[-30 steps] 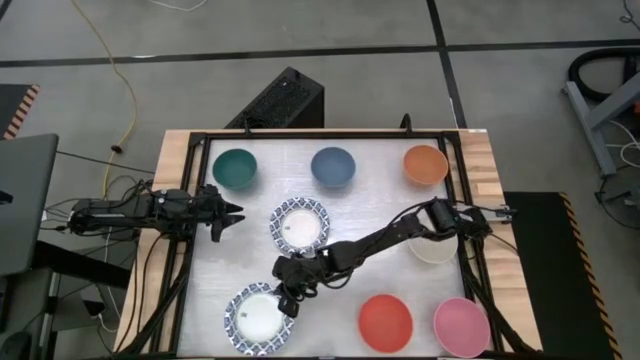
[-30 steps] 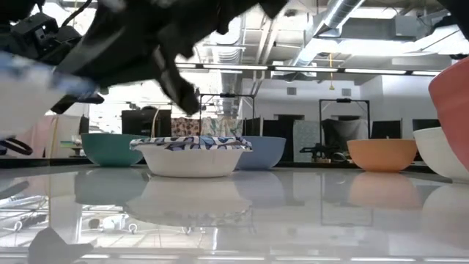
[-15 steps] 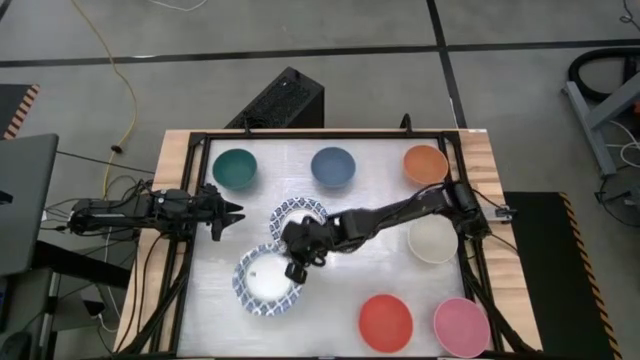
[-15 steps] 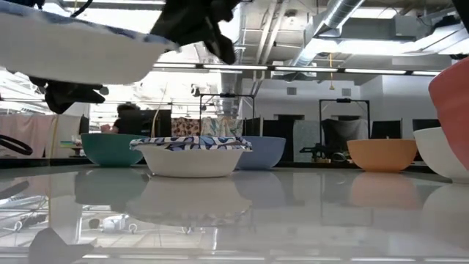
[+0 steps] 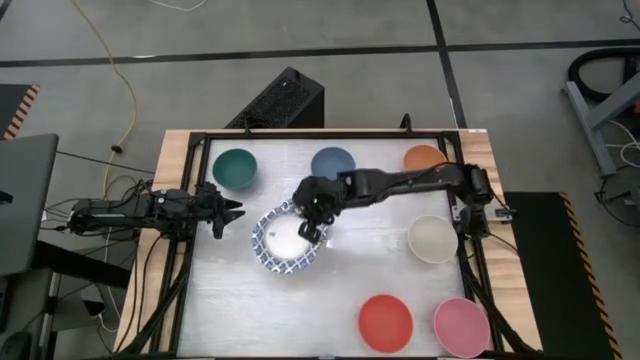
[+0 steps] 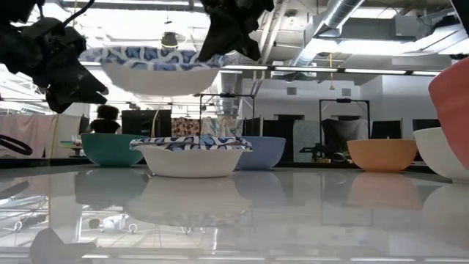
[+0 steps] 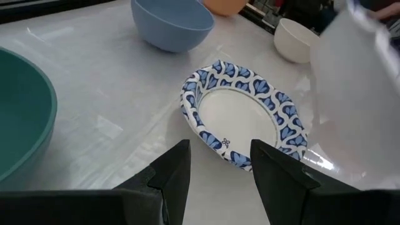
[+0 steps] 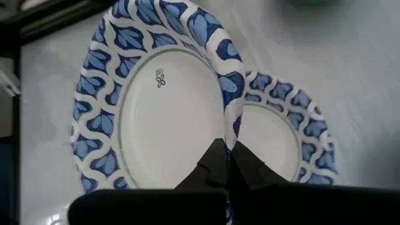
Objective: Nest bowls inside each other
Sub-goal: Stack the blue patterned bowl on top of the blue patterned bowl
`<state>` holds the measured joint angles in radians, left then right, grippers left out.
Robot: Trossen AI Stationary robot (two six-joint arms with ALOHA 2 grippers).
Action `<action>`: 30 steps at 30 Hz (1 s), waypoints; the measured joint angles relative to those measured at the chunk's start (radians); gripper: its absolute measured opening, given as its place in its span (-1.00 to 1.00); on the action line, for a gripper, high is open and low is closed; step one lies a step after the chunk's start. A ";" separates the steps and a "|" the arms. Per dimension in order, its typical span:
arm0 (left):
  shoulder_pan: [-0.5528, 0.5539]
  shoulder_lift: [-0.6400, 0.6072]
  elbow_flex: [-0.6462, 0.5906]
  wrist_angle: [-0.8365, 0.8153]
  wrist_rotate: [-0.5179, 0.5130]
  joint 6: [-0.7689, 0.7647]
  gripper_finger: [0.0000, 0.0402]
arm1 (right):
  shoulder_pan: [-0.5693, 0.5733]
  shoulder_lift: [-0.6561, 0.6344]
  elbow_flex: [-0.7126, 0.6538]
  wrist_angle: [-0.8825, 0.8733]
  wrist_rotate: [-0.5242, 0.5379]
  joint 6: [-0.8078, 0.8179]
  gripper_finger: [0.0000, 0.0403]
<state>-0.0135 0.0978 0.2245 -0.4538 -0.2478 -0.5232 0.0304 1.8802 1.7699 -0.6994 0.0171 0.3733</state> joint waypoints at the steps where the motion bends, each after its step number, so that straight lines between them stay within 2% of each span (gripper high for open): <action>1: 0.000 0.000 0.000 0.000 0.000 0.003 -0.22 | -0.012 -0.007 0.000 -0.008 -0.018 -0.007 -0.96; 4: 0.000 0.000 0.000 0.000 0.000 0.003 -0.22 | -0.058 -0.023 0.000 -0.049 -0.070 -0.027 -0.96; 10: 0.000 0.000 0.000 0.000 0.016 0.003 -0.22 | -0.150 -0.057 -0.002 -0.134 -0.094 -0.057 -0.96; 17: 0.000 0.000 0.000 0.000 0.053 0.004 -0.22 | -0.234 -0.191 -0.146 -0.141 -0.106 -0.083 -0.96; 21: 0.000 0.000 0.000 0.005 0.052 0.017 -0.22 | -0.289 -0.335 -0.342 -0.027 -0.105 -0.042 -0.96; 25: 0.000 0.000 0.000 0.027 0.051 0.032 -0.22 | -0.333 -0.460 -0.571 0.173 -0.115 0.068 -0.96; 30: 0.000 0.000 0.000 0.105 0.050 0.064 -0.22 | -0.304 -0.504 -0.735 0.392 -0.121 0.179 -0.96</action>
<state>-0.0135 0.0978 0.2245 -0.3489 -0.1975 -0.4592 -0.2735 1.3758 1.0346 -0.3074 -0.1039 0.5523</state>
